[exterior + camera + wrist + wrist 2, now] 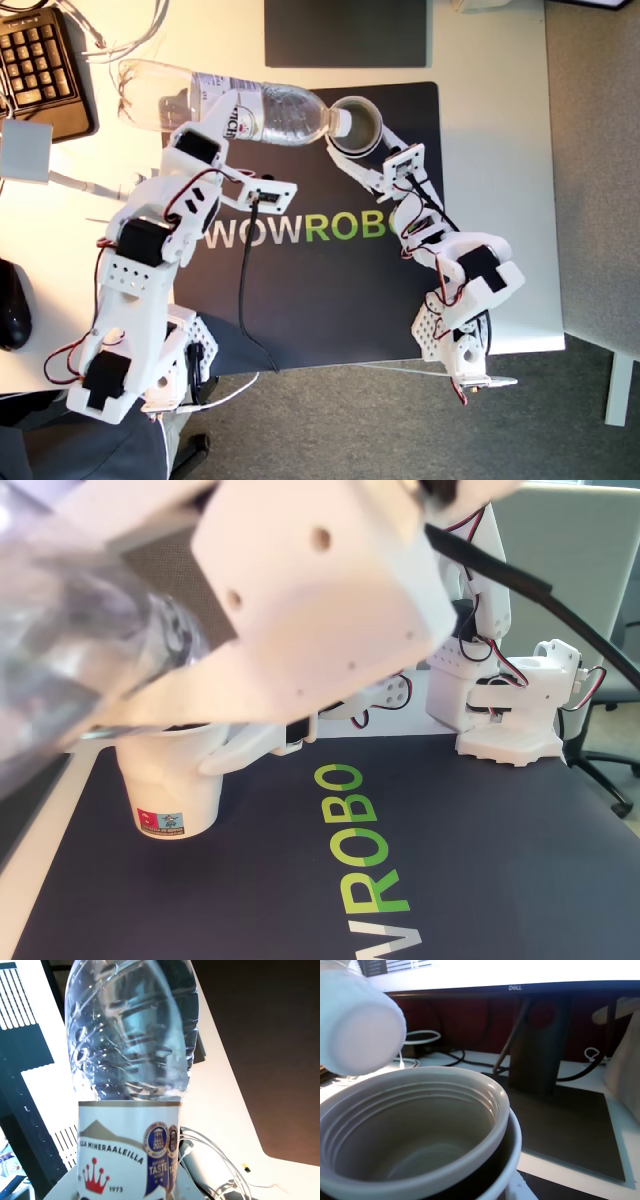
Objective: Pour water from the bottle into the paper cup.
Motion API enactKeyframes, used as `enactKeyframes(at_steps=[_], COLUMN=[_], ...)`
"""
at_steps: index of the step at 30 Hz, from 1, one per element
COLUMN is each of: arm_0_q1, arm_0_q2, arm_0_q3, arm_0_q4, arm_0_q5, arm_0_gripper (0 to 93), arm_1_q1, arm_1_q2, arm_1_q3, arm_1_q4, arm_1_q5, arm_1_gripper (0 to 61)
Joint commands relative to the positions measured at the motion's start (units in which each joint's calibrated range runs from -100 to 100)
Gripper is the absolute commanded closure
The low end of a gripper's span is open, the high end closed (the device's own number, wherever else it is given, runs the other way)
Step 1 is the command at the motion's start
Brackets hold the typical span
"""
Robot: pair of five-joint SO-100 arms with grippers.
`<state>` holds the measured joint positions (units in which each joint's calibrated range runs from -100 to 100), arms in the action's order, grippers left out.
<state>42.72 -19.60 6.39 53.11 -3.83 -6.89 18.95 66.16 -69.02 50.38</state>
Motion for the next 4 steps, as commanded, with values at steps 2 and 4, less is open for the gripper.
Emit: enactKeyframes(at_steps=[2, 4], arm_0_q1=[-1.1, -1.1], arm_0_q2=[-8.1, -8.1], arm_0_q3=[-0.6, -0.4], arm_0_q4=[-0.2, -0.3], arm_0_q5=[-0.3, -0.3], arm_0_gripper=[92.7, 92.7], arm_1_q1=[0.6, 0.6], arm_1_q2=[-6.1, -6.1], arm_1_q3=[-4.5, -4.5], arm_1_q4=[0.1, 0.1], arm_1_q5=[-0.4, -0.4], arm_1_gripper=[61.2, 61.2])
